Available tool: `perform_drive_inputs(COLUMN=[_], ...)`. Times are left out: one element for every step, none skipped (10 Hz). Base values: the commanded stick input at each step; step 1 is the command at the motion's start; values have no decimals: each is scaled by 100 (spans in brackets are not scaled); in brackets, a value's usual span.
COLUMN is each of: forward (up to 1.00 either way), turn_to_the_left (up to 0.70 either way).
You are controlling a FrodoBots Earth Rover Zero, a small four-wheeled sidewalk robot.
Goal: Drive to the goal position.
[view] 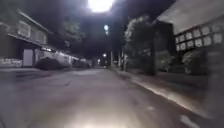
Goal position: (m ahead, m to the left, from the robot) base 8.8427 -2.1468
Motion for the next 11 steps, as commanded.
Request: perform_drive_inputs(forward=[50,50,50,50,50,50,50,50,50,50,50], turn_to_the_left=[0,0,0,0,0,0,0,0,0,0,0])
